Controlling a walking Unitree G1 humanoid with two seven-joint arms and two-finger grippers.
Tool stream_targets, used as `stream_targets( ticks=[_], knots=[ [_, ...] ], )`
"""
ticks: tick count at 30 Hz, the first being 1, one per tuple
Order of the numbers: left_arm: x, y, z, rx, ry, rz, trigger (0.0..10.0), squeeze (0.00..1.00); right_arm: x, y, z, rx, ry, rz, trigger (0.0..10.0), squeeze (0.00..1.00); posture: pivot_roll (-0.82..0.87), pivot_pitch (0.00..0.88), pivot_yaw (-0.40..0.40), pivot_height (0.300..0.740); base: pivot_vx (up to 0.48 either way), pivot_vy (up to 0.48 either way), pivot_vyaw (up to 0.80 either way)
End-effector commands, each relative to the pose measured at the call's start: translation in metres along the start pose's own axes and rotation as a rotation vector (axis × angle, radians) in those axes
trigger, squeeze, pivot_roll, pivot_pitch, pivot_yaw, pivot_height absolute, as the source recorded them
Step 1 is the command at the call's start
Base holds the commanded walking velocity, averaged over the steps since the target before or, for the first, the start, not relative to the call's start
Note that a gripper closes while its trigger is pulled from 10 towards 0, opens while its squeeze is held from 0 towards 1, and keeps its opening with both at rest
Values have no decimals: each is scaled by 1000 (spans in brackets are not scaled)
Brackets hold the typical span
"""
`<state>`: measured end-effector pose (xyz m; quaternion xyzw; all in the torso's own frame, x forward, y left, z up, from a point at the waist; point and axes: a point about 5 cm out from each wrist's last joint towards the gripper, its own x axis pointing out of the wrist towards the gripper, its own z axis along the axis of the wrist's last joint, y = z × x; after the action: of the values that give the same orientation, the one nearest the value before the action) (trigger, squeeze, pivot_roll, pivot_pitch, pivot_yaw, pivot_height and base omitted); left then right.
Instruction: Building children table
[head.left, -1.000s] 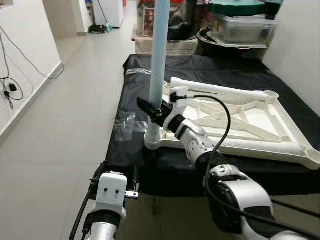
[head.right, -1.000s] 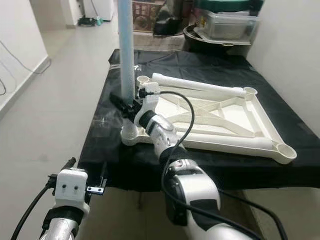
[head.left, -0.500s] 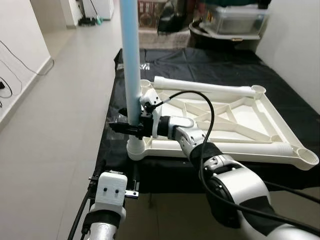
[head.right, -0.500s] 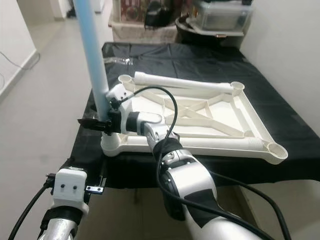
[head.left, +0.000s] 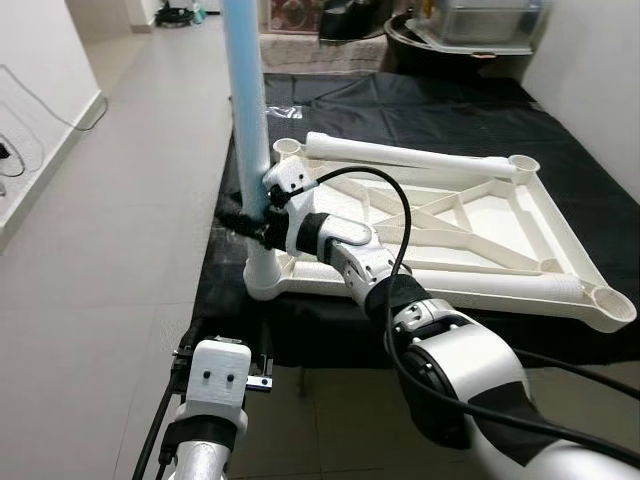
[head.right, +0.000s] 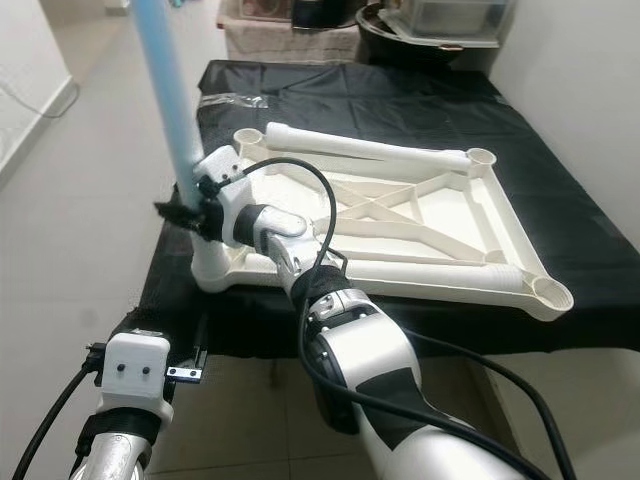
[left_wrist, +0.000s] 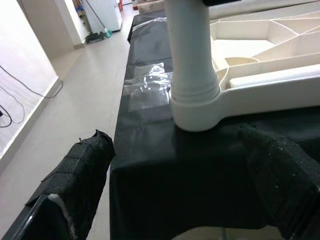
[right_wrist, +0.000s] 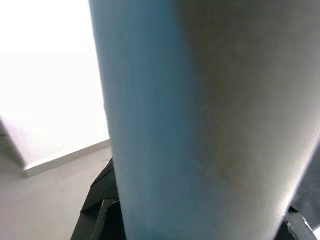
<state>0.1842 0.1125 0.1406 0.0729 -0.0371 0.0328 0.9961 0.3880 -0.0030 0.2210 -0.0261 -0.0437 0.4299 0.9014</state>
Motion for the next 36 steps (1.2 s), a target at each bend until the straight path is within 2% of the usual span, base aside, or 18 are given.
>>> stream_targets(
  ticks=[1,3,4,5,7,8,10,15,16,20,21,22,24,29,31,32,33,36],
  knots=[
    [-4,-10,8,-53,-11,-17,10000,0,-7,-14,-6,-5,45,-117,0,0,137,138,-89,740,0,0,0],
    [-2,-9,6,-49,-9,-16,10000,0,-32,-50,-19,147,20,-707,0,0,129,116,-83,740,0,0,0],
    [-2,-9,6,-49,-9,-16,10000,0,-32,-50,-19,147,20,-707,0,0,129,116,-83,740,0,0,0],
    [-1,-8,5,-46,-10,-17,10000,0,-40,-52,-31,245,30,-889,0,0,129,107,-81,740,0,0,0],
    [-1,-8,5,-46,-10,-17,10000,0,-40,-52,-31,245,30,-889,0,0,129,107,-81,740,0,0,0],
    [0,-8,4,-43,-10,-17,10000,0,-43,-48,-40,316,41,-974,0,0,132,97,-82,740,0,0,0],
    [1,-8,3,-41,-11,-17,10000,0,-40,-40,-45,353,41,-993,0,0,133,93,-80,740,0,0,0],
    [2,-8,2,-38,-11,-17,10000,0,-34,-29,-47,363,37,-997,0,0,134,88,-81,740,0,0,0],
    [2,-8,2,-38,-11,-18,10000,0,-28,-23,-44,364,10,-938,10000,0,131,81,-80,740,0,0,0],
    [2,-8,1,-38,-10,-19,10000,0,-23,-18,-41,347,-17,-861,10000,0,127,74,-79,740,0,0,0],
    [3,-8,1,-37,-9,-20,10000,0,-19,-16,-35,340,-61,-772,10000,1000,127,74,-79,740,0,0,0],
    [3,-8,1,-37,-9,-20,10000,0,-19,-16,-35,340,-61,-772,10000,1000,127,74,-79,740,0,0,0],
    [3,-8,0,-36,-6,-22,10000,0,-21,-21,-27,325,-124,-653,10000,0,125,71,-79,740,0,0,0],
    [4,-8,0,-37,-5,-22,10000,0,-24,-27,-24,356,-158,-542,10000,0,125,71,-79,740,0,0,0],
    [4,-8,0,-37,-6,-22,10000,0,-25,-25,-20,346,-171,-294,10000,0,124,75,-79,740,0,0,0],
    [4,-8,0,-37,-6,-22,10000,0,-25,-25,-20,346,-171,-294,10000,0,124,75,-79,740,0,0,0],
    [5,-8,-1,-38,-6,-23,10000,0,-27,-20,-21,348,-126,-48,10000,0,124,75,-79,740,0,0,0],
    [5,-9,-1,-38,-7,-23,10000,0,-29,-15,-24,300,-67,121,10000,0,124,75,-79,740,0,0,0]
  ],
)
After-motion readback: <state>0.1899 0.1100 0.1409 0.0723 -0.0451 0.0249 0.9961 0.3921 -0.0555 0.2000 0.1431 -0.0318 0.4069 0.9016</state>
